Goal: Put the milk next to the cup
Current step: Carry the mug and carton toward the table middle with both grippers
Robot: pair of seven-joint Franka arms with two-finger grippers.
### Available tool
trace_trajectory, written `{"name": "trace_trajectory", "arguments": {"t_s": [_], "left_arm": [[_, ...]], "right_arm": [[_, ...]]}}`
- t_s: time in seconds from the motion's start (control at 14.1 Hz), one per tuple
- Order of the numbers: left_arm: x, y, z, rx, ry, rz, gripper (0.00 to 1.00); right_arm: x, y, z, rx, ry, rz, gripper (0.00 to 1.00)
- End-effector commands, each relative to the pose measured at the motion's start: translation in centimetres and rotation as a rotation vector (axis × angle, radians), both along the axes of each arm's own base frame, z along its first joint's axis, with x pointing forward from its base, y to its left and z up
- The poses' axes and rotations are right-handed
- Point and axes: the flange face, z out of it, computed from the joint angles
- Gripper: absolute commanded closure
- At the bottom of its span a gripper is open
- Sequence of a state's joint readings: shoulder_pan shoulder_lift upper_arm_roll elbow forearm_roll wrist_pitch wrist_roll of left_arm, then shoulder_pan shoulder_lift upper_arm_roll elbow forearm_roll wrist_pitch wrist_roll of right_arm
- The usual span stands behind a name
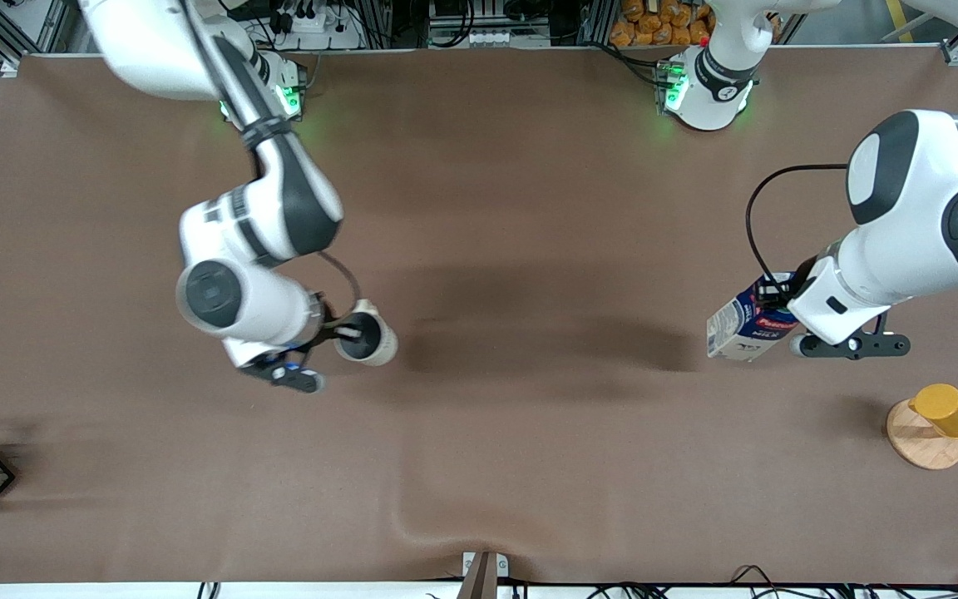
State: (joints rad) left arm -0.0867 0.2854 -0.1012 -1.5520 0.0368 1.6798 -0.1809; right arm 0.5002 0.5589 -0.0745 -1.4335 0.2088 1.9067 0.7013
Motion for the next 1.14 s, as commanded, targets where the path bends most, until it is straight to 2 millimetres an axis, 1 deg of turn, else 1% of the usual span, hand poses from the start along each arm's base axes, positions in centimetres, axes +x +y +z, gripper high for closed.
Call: {"name": "trace_trajectory", "arguments": {"t_s": [0.0, 0.07, 0.21, 0.35, 0.43, 0.5, 0.57, 0.64, 0.71, 0.85, 0.92, 0.99, 1.06], "left_arm": [[-0.7, -1.2, 0.3, 0.019, 0.011, 0.014, 0.79], [-0.8, -1.7, 0.3, 0.018, 0.011, 0.013, 0.79], [-1.0, -2.8, 0.6, 0.013, 0.007, -0.003, 0.79], [-1.3, -3.9, 0.4, 0.01, 0.011, -0.016, 0.79], [-1.8, -5.0, 0.1, 0.011, 0.033, -0.033, 0.79], [-2.2, -5.7, -0.2, 0.017, 0.055, -0.027, 0.79], [-2.5, -6.5, -0.5, 0.021, 0.064, -0.007, 0.79], [-2.9, -7.6, -0.7, 0.023, 0.069, 0.007, 0.79], [-3.1, -8.4, -0.8, 0.026, 0.071, 0.019, 0.79], [-3.6, -9.8, -1.0, 0.015, 0.08, 0.047, 0.79], [-3.8, -10.5, -1.0, 0.016, 0.082, 0.077, 0.79], [-4.0, -11.2, -1.2, 0.016, 0.086, 0.075, 0.79], [-4.3, -12.2, -1.6, 0.013, 0.094, 0.058, 0.79]], "right_arm": [[-1.7, 5.2, -1.4, -0.005, -0.023, -0.111, 1.0], [-2.6, 7.2, -1.8, -0.004, -0.032, -0.134, 1.0], [-3.8, 10.4, -3.9, -0.003, -0.054, -0.172, 1.0], [-5.5, 13.9, -5.4, 0.016, -0.093, -0.193, 1.0], [-6.1, 14.8, -6.3, 0.01, -0.089, -0.199, 1.0], [-6.3, 15.2, -7.5, 0.003, -0.086, -0.198, 1.0], [-6.7, 16.1, -8.3, 0.007, -0.093, -0.196, 1.0], [-7.1, 16.8, -8.9, 0.005, -0.094, -0.205, 1.0], [-7.0, 17.2, -9.2, 0.007, -0.097, -0.22, 1.0], [-7.7, 18.4, -10.4, -0.002, -0.094, -0.21, 1.0], [-8.1, 18.8, -10.9, -0.009, -0.091, -0.211, 1.0], [-7.9, 18.6, -10.9, -0.01, -0.091, -0.216, 1.0], [-7.7, 18.4, -10.8, -0.008, -0.091, -0.22, 0.95]]}}
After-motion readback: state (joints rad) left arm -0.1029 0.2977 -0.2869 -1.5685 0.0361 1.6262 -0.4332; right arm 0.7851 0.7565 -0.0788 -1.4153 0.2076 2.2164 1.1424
